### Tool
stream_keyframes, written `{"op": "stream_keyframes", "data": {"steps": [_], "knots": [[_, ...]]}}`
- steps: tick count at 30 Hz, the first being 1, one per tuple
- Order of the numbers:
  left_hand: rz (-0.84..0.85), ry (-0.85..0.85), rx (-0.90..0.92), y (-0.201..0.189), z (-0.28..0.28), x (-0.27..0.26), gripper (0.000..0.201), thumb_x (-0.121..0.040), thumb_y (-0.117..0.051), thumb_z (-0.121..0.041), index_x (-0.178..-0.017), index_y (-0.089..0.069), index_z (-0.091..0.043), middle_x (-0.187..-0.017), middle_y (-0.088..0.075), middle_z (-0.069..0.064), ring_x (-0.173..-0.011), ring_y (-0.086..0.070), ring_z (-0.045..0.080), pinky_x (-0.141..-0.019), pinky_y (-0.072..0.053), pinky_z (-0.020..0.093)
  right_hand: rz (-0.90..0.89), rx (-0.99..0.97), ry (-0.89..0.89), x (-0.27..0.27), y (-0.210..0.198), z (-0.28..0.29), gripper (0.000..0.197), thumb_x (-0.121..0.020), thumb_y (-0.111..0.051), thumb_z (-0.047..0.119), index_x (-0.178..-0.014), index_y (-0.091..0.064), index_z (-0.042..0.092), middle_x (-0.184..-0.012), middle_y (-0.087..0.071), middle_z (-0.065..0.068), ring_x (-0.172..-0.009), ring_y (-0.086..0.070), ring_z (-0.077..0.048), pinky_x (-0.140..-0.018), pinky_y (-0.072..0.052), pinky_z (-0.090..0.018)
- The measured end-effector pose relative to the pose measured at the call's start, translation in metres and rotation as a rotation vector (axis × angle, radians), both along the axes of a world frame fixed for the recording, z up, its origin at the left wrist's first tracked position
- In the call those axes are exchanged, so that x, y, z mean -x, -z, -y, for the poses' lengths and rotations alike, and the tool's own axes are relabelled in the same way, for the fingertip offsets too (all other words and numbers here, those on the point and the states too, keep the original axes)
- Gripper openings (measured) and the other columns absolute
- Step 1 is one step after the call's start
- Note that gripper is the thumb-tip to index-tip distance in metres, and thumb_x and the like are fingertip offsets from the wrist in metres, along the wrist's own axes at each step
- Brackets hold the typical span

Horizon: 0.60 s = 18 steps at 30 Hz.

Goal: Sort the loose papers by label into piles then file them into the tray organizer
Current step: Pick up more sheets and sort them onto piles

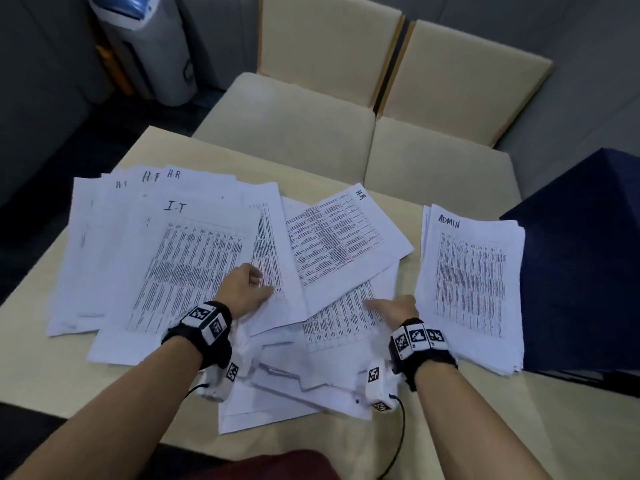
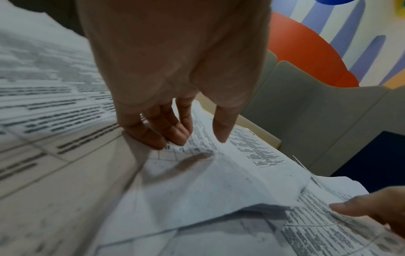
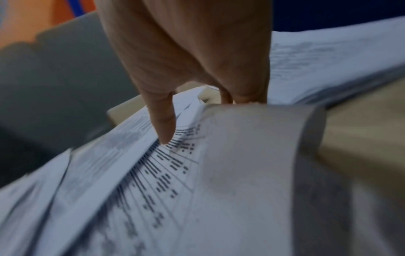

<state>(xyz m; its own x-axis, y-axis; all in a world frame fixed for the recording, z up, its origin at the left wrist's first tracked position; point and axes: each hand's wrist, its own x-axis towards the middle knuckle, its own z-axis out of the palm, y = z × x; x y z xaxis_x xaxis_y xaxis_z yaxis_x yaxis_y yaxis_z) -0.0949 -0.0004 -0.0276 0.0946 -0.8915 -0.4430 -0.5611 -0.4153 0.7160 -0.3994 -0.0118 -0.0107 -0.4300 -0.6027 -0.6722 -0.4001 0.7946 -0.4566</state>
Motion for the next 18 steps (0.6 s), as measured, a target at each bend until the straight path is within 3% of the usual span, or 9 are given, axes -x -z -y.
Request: {"op": "stream_keyframes", "data": {"steps": [3, 4, 6, 8, 10, 11, 14, 16, 18], "knots": [[-0.127, 0.013, -0.028, 0.012, 0.003, -0.011, 0.041, -0.086, -0.075, -0.022, -0.117, -0.053, -0.007, -0.101, -0.055, 0.005, -0.082, -0.055, 0.015, -0.077, -0.051, 0.032, 0.078, -0.015, 0.008, -0.012, -0.007, 0.000, 0.091, -0.079, -0.085, 0.032, -0.147, -0.038, -0.006, -0.127, -0.059, -0.019, -0.101, -0.059, -0.030, -0.076, -0.052, -0.028], [-0.158, 0.029, -0.035, 0.015, 0.005, -0.014, 0.042, -0.086, -0.075, -0.023, -0.118, -0.052, -0.009, -0.098, -0.054, 0.005, -0.077, -0.053, 0.014, -0.071, -0.051, 0.030, 0.083, -0.001, 0.003, -0.016, -0.013, -0.001, 0.090, -0.080, -0.084, 0.032, -0.148, -0.037, -0.005, -0.125, -0.060, -0.018, -0.101, -0.060, -0.031, -0.076, -0.054, -0.026], [-0.204, 0.071, -0.051, 0.019, 0.010, -0.018, 0.041, -0.089, -0.072, -0.029, -0.120, -0.049, -0.015, -0.090, -0.055, 0.004, -0.067, -0.053, 0.014, -0.058, -0.047, 0.027, 0.092, 0.063, 0.024, -0.024, -0.026, -0.003, 0.083, -0.086, -0.080, 0.025, -0.150, -0.035, -0.003, -0.143, -0.052, -0.019, -0.126, -0.054, -0.034, -0.101, -0.049, -0.035], [-0.223, 0.135, -0.042, 0.024, 0.014, -0.023, 0.043, -0.091, -0.069, -0.035, -0.125, -0.046, -0.022, -0.077, -0.060, 0.005, -0.056, -0.053, 0.018, -0.052, -0.044, 0.028, 0.114, 0.122, 0.022, -0.034, -0.044, -0.007, 0.069, -0.090, -0.075, 0.020, -0.146, -0.040, -0.001, -0.145, -0.050, -0.014, -0.134, -0.049, -0.033, -0.111, -0.042, -0.042], [-0.222, 0.206, -0.028, 0.028, 0.017, -0.026, 0.049, -0.092, -0.066, -0.039, -0.133, -0.043, -0.024, -0.067, -0.060, 0.007, -0.049, -0.049, 0.019, -0.051, -0.044, 0.031, 0.077, 0.190, 0.036, -0.041, -0.064, -0.010, 0.053, -0.093, -0.072, 0.021, -0.134, -0.049, -0.003, -0.135, -0.058, -0.015, -0.123, -0.056, -0.030, -0.108, -0.045, -0.046], [-0.212, 0.236, -0.023, 0.030, 0.018, -0.027, 0.053, -0.093, -0.065, -0.041, -0.137, -0.041, -0.024, -0.065, -0.058, 0.008, -0.048, -0.048, 0.018, -0.052, -0.044, 0.032, 0.033, 0.244, 0.028, -0.042, -0.076, -0.011, 0.036, -0.095, -0.069, 0.021, -0.123, -0.054, 0.002, -0.122, -0.062, -0.013, -0.113, -0.060, -0.028, -0.103, -0.049, -0.046], [-0.172, 0.304, 0.001, 0.035, 0.019, -0.032, 0.062, -0.093, -0.062, -0.045, -0.145, -0.036, -0.023, -0.065, -0.055, 0.007, -0.046, -0.047, 0.017, -0.055, -0.048, 0.033, -0.133, 0.432, 0.024, -0.040, -0.116, -0.012, 0.027, -0.097, -0.065, 0.019, -0.119, -0.064, 0.004, -0.100, -0.068, -0.011, -0.088, -0.066, -0.028, -0.079, -0.058, -0.043], [-0.142, 0.338, 0.006, 0.036, 0.021, -0.034, 0.066, -0.092, -0.062, -0.047, -0.147, -0.035, -0.023, -0.070, -0.055, 0.006, -0.047, -0.049, 0.014, -0.058, -0.052, 0.035, -0.228, 0.561, 0.066, -0.033, -0.145, -0.014, 0.021, -0.095, -0.068, 0.020, -0.109, -0.068, 0.005, -0.092, -0.068, -0.011, -0.085, -0.066, -0.031, -0.074, -0.056, -0.040], [-0.133, 0.357, -0.016, 0.035, 0.022, -0.035, 0.069, -0.091, -0.063, -0.048, -0.148, -0.033, -0.022, -0.071, -0.055, 0.005, -0.046, -0.048, 0.013, -0.055, -0.051, 0.034, -0.255, 0.692, 0.123, -0.026, -0.174, -0.016, 0.015, -0.089, -0.071, 0.024, -0.097, -0.069, 0.011, -0.091, -0.070, -0.011, -0.090, -0.068, -0.036, -0.080, -0.057, -0.045]]}}
